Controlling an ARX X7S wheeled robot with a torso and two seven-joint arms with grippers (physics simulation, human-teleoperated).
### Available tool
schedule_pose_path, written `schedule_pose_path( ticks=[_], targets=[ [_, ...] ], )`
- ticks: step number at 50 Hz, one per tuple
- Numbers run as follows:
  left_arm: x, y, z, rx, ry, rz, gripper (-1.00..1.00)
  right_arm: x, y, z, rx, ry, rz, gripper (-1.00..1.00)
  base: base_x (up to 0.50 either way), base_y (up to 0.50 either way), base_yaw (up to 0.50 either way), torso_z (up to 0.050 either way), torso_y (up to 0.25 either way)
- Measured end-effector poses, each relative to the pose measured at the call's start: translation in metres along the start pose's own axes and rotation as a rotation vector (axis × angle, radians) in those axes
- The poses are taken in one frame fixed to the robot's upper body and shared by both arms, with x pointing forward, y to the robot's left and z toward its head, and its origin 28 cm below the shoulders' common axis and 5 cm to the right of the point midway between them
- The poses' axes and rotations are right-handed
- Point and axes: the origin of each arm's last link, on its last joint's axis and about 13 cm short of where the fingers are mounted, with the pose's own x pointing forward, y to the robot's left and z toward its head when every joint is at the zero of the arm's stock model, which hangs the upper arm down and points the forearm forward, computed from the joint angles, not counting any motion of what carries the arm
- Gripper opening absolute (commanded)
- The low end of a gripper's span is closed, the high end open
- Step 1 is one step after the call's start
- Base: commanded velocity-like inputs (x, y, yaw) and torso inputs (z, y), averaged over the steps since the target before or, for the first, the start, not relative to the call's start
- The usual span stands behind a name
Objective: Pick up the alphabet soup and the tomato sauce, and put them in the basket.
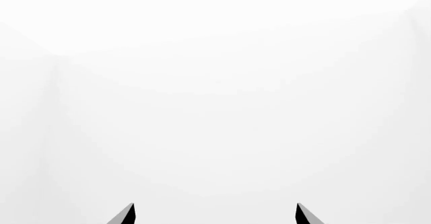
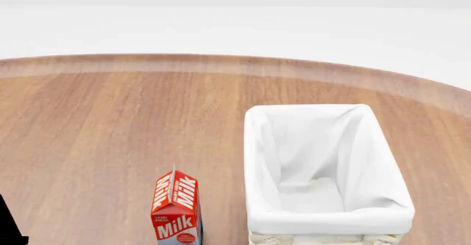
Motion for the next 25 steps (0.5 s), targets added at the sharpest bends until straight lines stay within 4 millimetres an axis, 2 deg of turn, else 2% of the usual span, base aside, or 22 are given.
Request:
schedule_pose_path(
  ticks=[25],
  targets=[
    [0.0,-0.001,-0.0007,-0.002,0.003,-0.005,1.0,0.0091,-0.0013,-0.0075,0.018,0.018,0.003,1.0,0.0,0.0,0.0,0.0,0.0]
  ],
)
